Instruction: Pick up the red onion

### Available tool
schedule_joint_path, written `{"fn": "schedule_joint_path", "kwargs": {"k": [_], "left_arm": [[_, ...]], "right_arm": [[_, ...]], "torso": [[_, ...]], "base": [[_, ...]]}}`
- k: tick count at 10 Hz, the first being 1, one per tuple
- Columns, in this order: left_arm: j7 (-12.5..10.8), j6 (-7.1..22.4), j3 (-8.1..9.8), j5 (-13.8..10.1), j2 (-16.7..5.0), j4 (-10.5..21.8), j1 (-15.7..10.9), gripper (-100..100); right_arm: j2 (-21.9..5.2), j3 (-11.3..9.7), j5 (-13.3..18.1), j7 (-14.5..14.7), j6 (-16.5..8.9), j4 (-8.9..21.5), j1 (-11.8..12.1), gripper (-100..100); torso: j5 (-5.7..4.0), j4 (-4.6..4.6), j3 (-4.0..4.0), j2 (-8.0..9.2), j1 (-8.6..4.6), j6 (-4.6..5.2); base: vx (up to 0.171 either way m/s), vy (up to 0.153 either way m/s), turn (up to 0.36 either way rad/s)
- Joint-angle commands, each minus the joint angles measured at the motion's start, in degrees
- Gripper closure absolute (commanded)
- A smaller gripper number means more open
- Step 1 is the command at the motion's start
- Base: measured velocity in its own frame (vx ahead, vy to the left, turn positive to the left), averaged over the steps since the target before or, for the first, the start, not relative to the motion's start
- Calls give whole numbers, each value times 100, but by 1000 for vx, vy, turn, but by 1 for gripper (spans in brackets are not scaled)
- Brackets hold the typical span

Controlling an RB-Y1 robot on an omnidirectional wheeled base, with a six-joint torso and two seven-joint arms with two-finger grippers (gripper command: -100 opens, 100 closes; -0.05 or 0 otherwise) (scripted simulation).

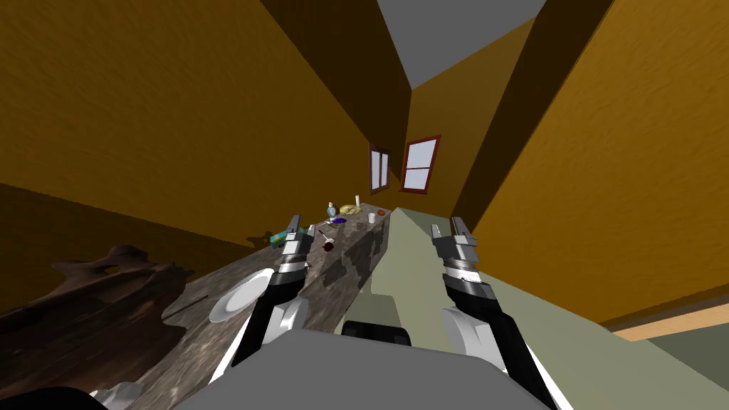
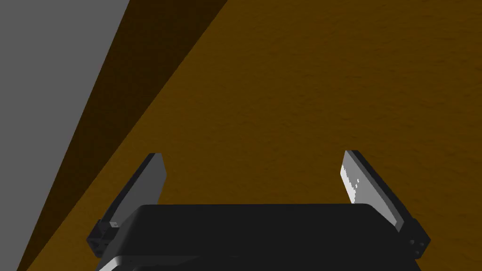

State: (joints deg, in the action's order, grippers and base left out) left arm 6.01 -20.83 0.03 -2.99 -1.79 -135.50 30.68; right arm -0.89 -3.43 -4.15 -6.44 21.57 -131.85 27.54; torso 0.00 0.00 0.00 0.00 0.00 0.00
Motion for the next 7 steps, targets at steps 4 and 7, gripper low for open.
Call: {"fn": "schedule_joint_path", "kwargs": {"k": [4,7], "left_arm": [[-56,518,76,71,-554,39,4,-100],[-100,917,148,138,-832,63,30,-100]], "right_arm": [[-1,0,0,0,0,0,-1,0],[-1,1,0,0,0,0,-1,0]], "torso": [[6,3,8,14,29,1],[7,5,12,21,28,0]], "base": [[-34,58,-90],[-54,69,-90]]}}
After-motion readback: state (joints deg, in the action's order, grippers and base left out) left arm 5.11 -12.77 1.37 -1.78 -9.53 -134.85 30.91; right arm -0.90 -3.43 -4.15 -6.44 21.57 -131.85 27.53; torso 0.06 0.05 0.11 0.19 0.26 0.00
